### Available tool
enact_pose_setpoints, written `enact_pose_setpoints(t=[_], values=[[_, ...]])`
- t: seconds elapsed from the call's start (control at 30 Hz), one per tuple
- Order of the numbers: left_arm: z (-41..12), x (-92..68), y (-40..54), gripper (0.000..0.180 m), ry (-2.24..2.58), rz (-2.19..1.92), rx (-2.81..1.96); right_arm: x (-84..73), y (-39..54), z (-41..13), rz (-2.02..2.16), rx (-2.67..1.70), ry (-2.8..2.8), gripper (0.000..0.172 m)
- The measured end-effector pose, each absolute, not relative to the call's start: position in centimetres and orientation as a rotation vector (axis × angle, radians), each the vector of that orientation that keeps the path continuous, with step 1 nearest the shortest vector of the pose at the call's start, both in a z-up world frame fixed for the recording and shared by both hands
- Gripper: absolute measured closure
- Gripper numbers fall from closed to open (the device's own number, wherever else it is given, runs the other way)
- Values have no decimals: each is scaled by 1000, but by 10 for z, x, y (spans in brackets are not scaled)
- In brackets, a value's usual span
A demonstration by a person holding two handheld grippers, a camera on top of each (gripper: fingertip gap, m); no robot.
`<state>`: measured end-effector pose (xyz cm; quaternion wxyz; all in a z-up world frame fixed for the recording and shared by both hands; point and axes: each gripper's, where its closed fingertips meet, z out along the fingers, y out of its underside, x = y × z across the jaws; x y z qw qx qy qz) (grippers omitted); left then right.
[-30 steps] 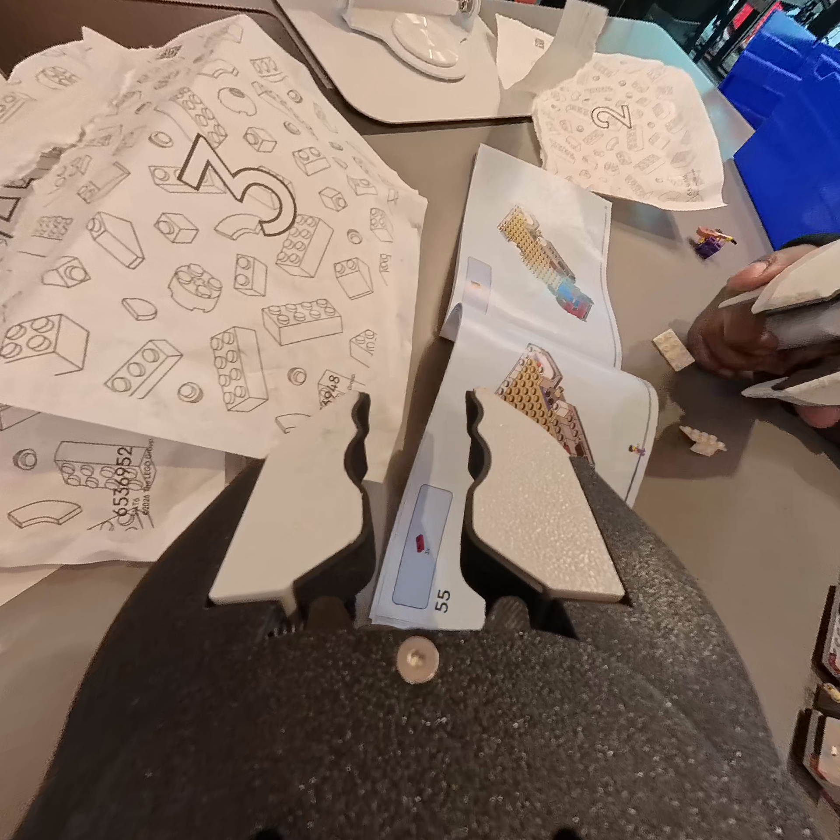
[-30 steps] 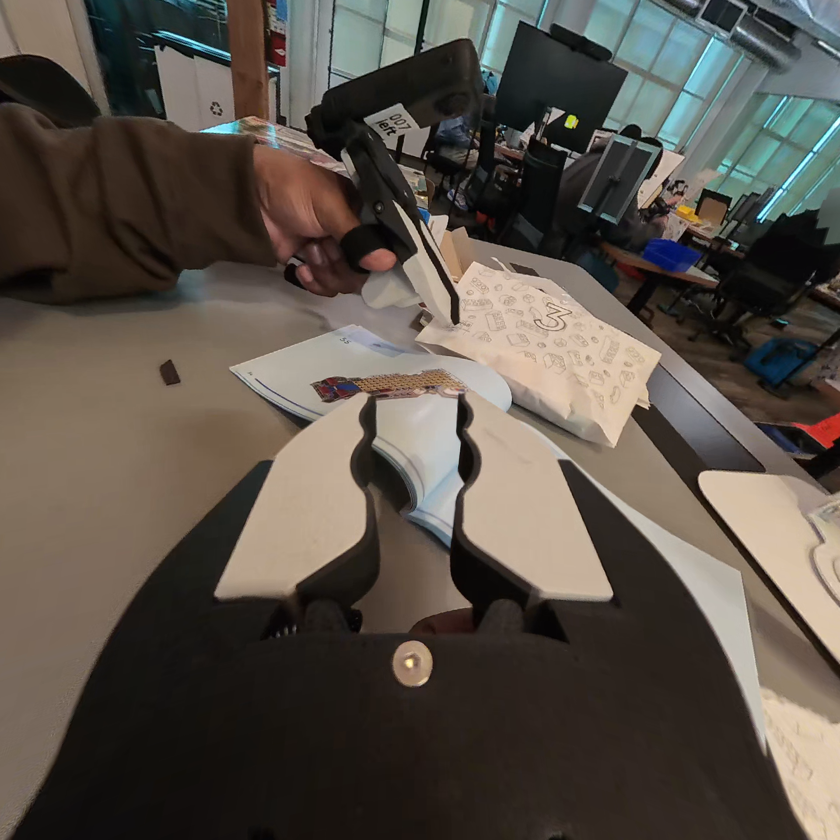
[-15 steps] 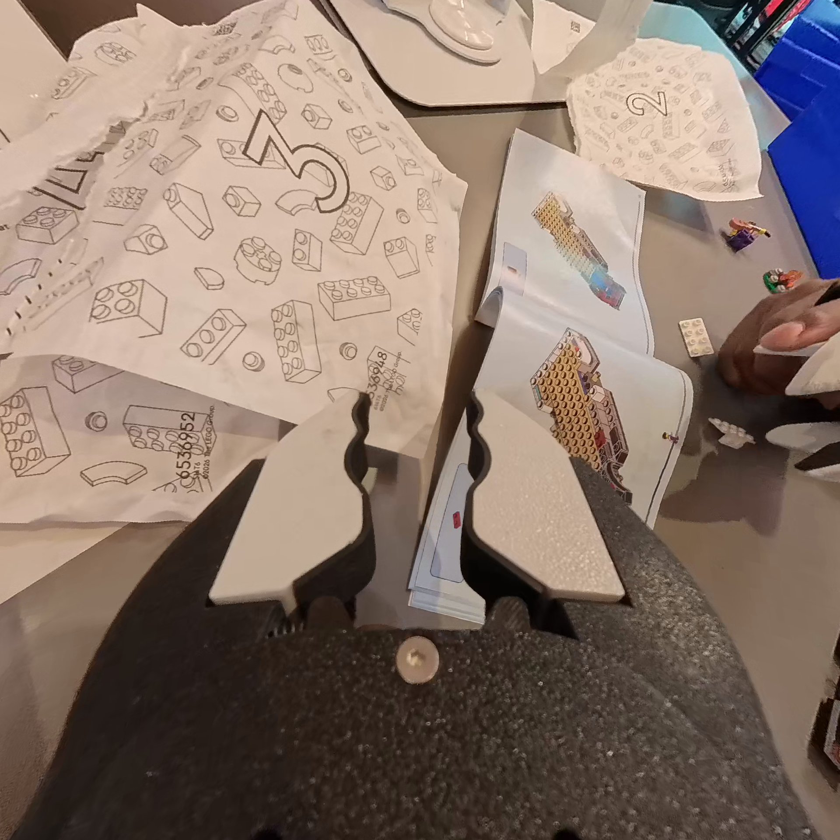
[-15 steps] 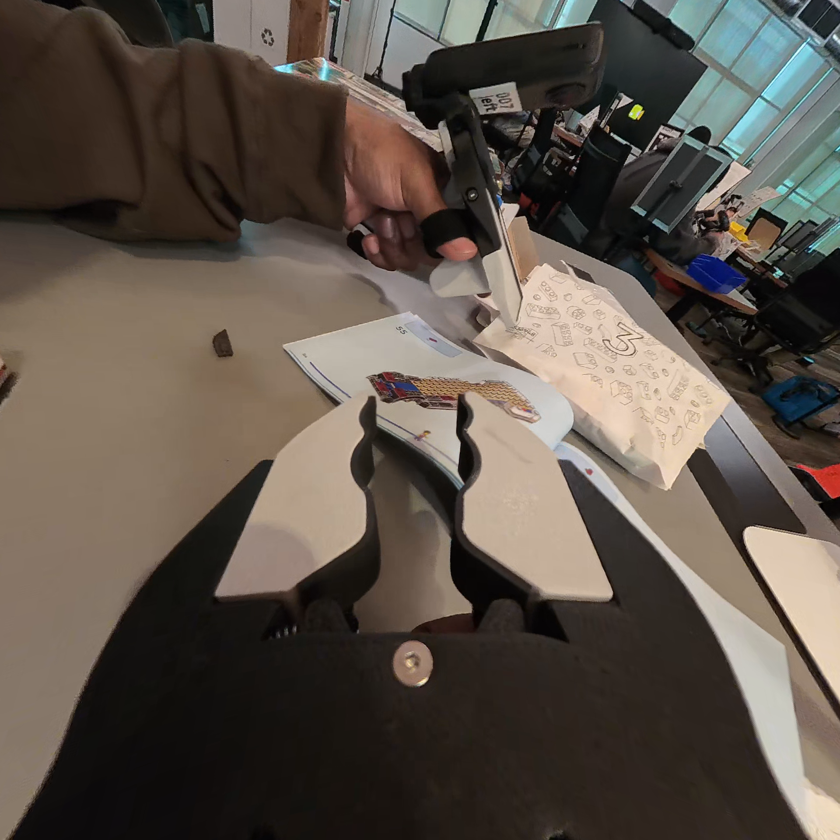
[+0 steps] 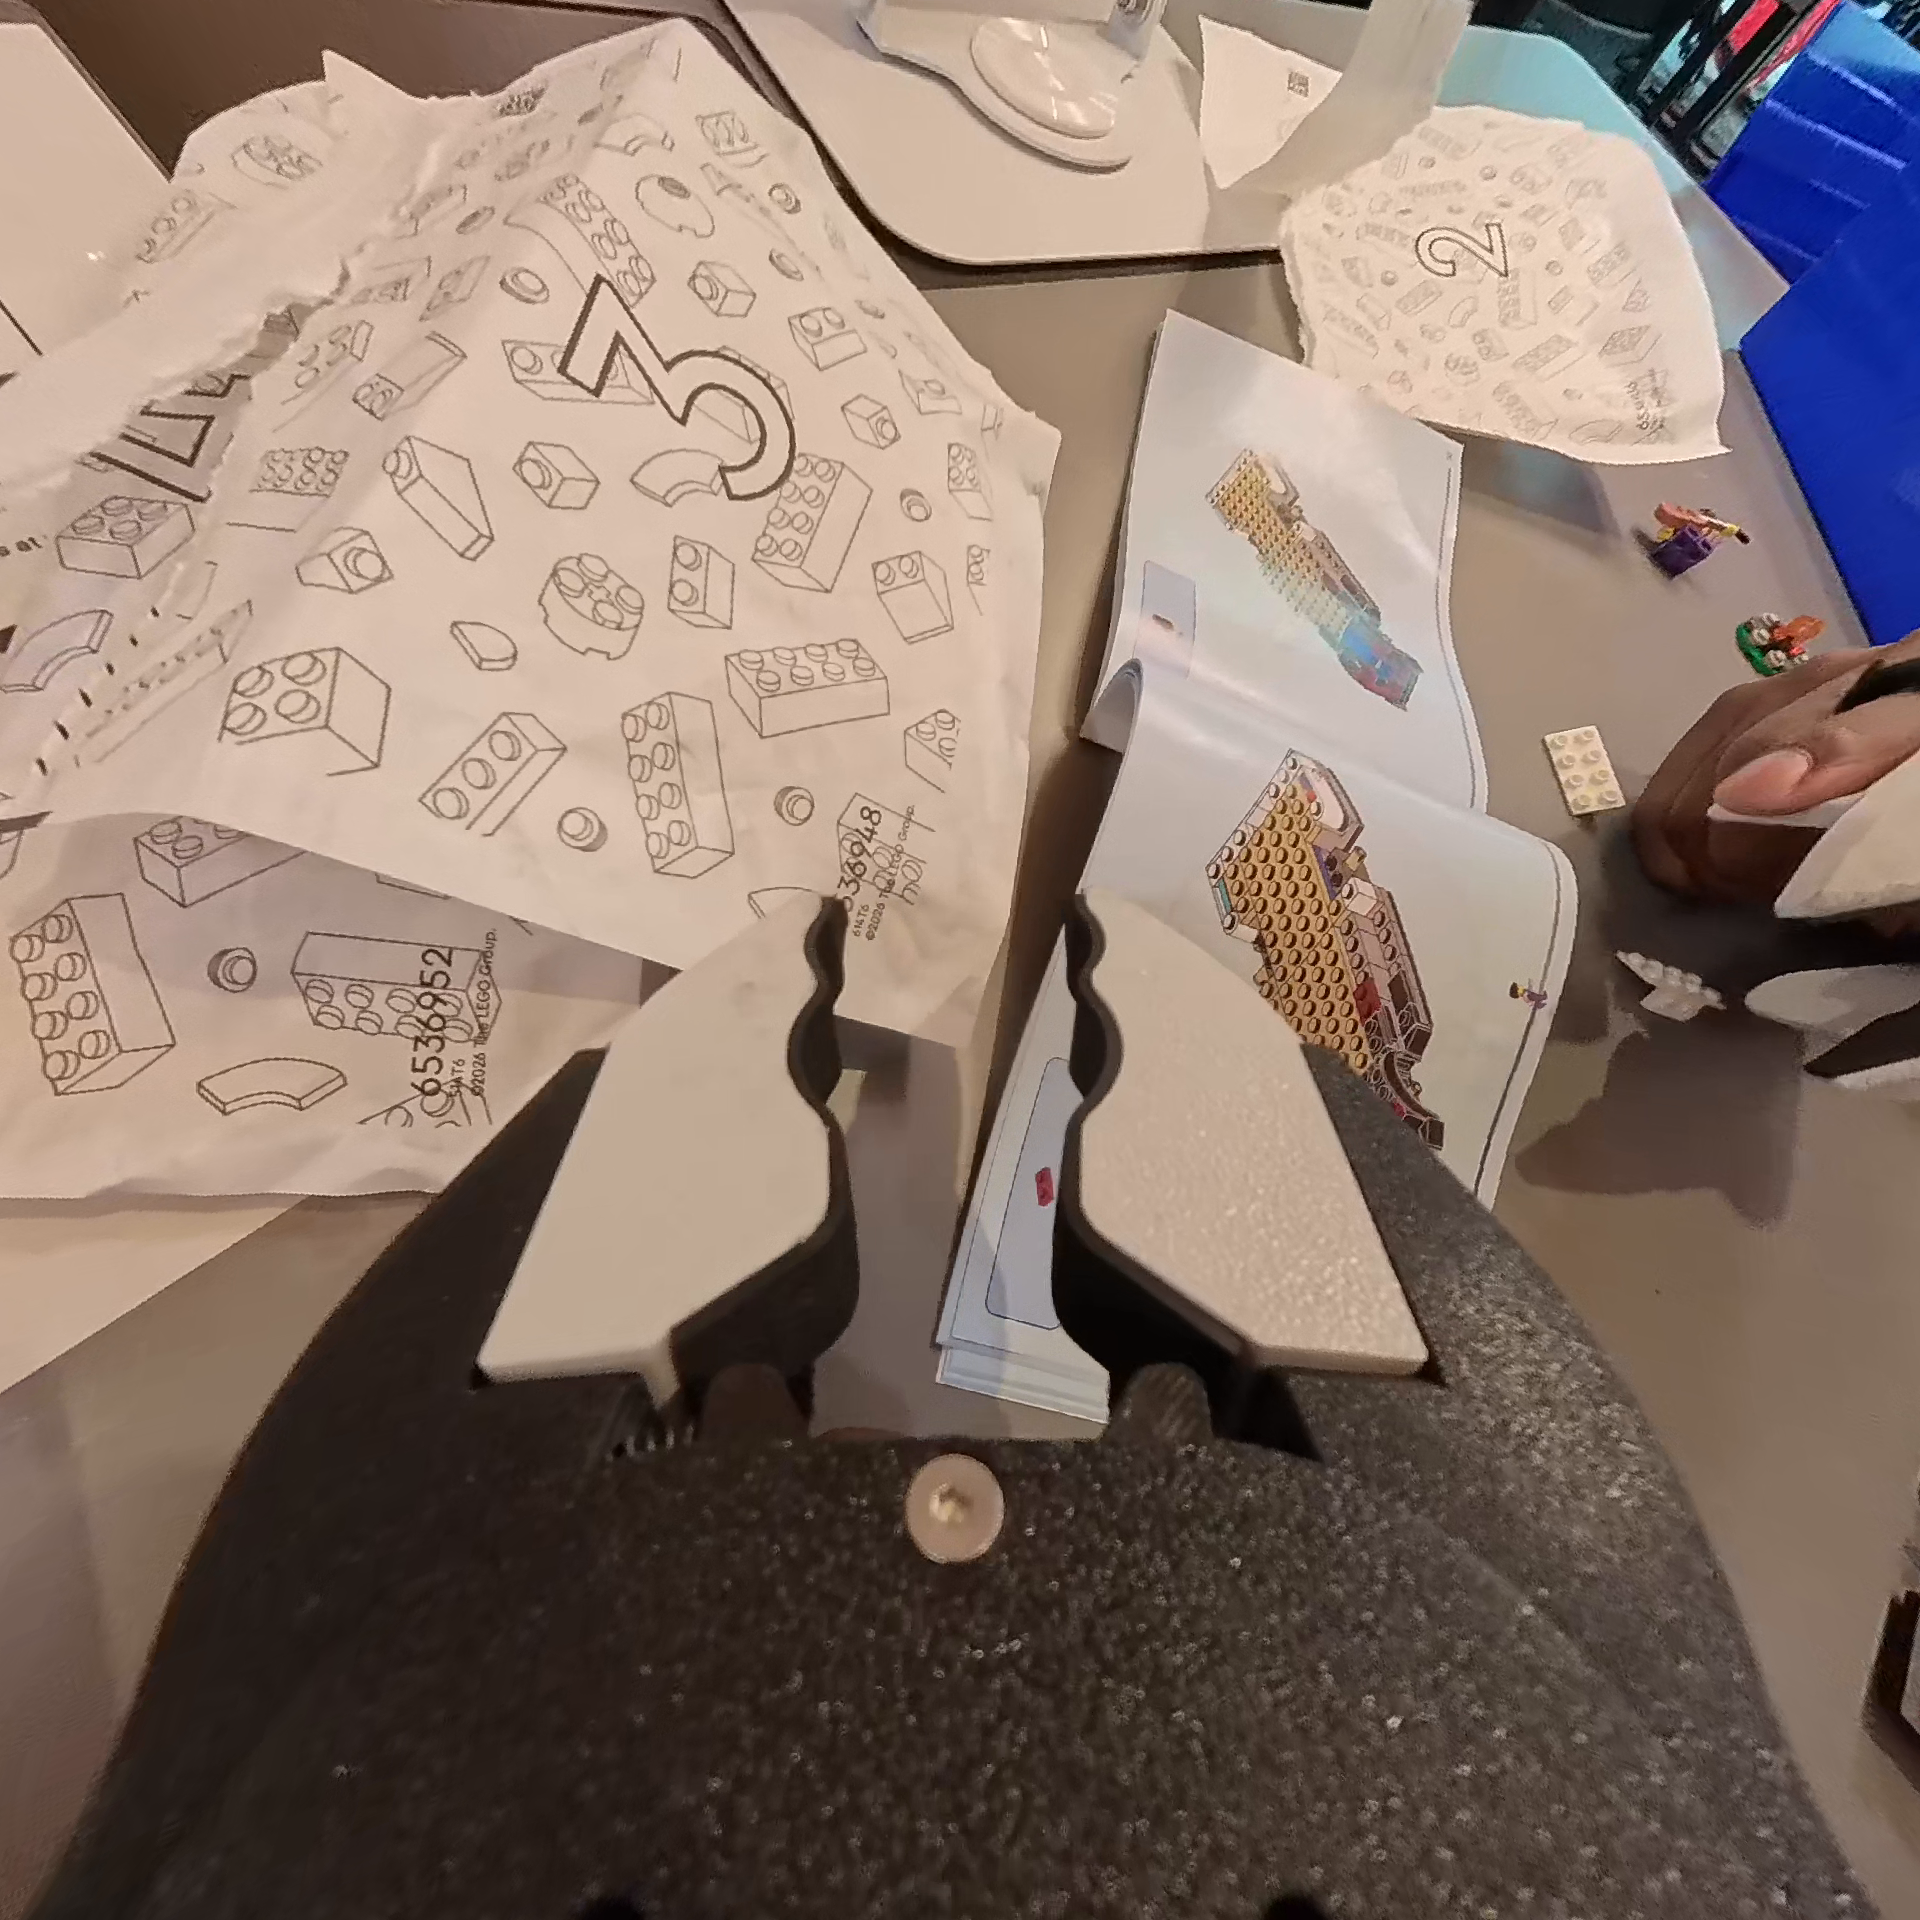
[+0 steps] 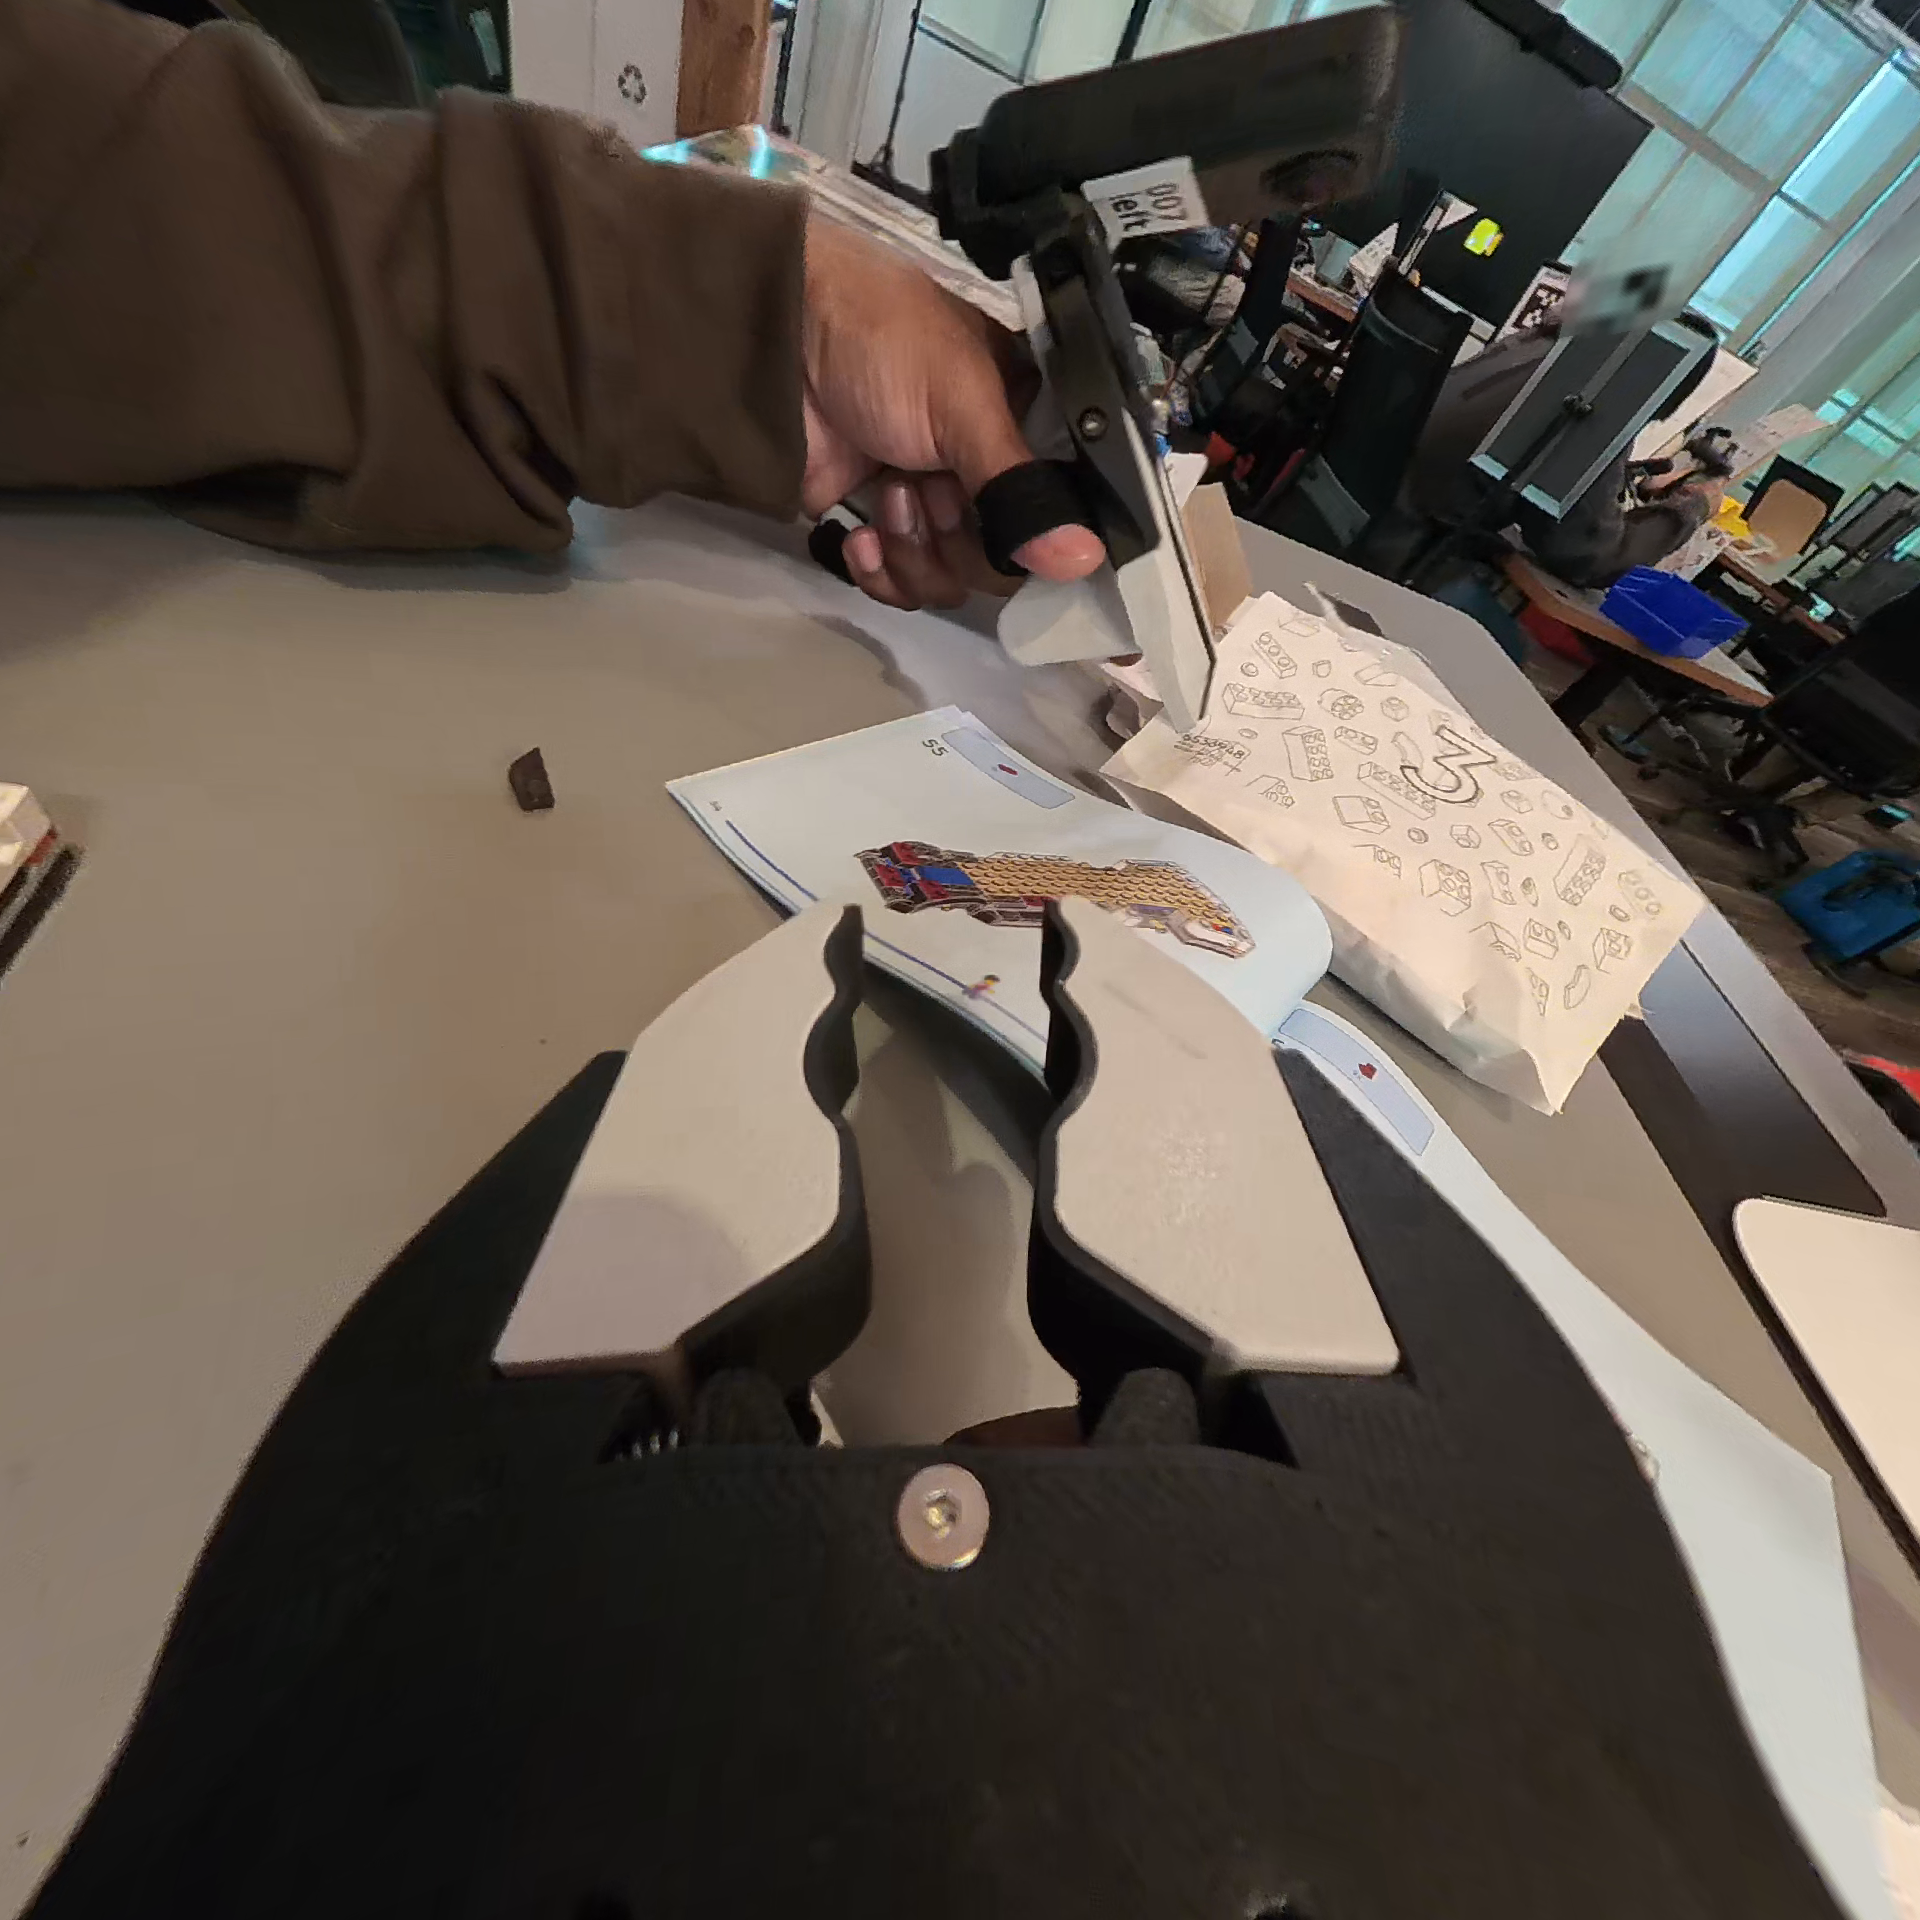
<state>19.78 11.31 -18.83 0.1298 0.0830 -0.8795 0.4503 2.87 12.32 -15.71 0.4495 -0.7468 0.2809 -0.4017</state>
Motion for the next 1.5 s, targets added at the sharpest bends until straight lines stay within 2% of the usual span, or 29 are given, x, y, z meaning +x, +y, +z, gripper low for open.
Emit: enact_pose_setpoints(t=[0.1, 0.17, 0.33, 0.4, 0.47, 0.57, 0.93, 1.2, 1.27, 1.5], values=[[-187, 198, 113, 139, -2557, 1318, 241, 31, 111, -143, -962, -1713, 775, 139], [-186, 198, 113, 139, -2557, 1320, 241, 28, 102, -105, -897, -1444, 816, 141], [-188, 196, 111, 139, -2560, 1310, 237, -63, 88, 115, -838, -611, 393, 135], [-189, 195, 111, 139, -2559, 1303, 233, -116, 115, 171, -852, -544, 156, 130], [-192, 194, 110, 140, -2566, 1293, 230, -155, 146, 195, -905, -533, -18, 125], [-194, 194, 110, 140, -2566, 1284, 236, -172, 174, 195, -942, -572, -105, 126], [-193, 192, 108, 140, -2558, 1293, 221, -171, 190, 182, -970, -672, -154, 126], [-191, 191, 108, 140, -2548, 1303, 216, -179, 196, 183, -945, -678, -183, 127], [-193, 191, 108, 140, -2550, 1296, 219, -174, 194, 179, -940, -692, -177, 132], [-190, 191, 108, 140, -2543, 1308, 217, -178, 189, 183, -871, -657, -169, 128]])
